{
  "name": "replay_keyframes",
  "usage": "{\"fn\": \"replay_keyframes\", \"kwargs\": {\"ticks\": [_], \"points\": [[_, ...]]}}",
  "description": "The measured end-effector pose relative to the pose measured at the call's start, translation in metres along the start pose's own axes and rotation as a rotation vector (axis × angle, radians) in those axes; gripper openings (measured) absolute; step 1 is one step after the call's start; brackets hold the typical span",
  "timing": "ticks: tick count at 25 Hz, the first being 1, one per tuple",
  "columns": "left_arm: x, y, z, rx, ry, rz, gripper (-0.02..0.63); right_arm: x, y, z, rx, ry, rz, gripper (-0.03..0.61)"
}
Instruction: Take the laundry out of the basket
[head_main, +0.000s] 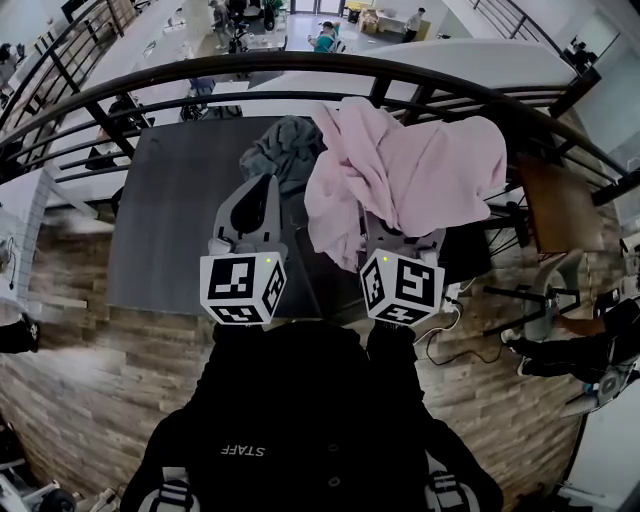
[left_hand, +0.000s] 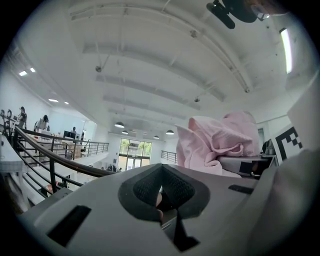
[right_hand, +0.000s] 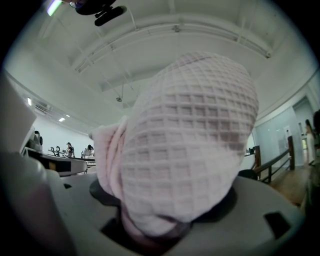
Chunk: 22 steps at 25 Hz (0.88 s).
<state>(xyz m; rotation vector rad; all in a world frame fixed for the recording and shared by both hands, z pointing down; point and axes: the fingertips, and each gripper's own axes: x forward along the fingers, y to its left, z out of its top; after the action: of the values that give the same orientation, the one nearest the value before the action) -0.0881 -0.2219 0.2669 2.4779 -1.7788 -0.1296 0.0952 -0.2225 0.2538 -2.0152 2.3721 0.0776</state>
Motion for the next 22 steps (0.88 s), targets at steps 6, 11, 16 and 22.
{"fn": "replay_keyframes", "kwargs": {"ticks": [6,11,16,22], "points": [[0.002,-0.001,-0.002,0.020,0.001,0.004,0.000,-0.002,-0.001,0.000,-0.015,-0.005,-0.003,0.383],[0.002,-0.002,-0.004,0.019,0.008,0.000,0.000,-0.005,-0.003,0.002,-0.029,-0.010,-0.016,0.387],[0.000,-0.001,-0.006,0.021,0.010,-0.004,0.000,-0.007,-0.001,0.004,-0.030,-0.019,-0.019,0.388],[0.001,-0.005,-0.004,0.020,0.009,-0.006,0.000,-0.009,-0.002,0.011,-0.033,-0.030,-0.013,0.390]]}}
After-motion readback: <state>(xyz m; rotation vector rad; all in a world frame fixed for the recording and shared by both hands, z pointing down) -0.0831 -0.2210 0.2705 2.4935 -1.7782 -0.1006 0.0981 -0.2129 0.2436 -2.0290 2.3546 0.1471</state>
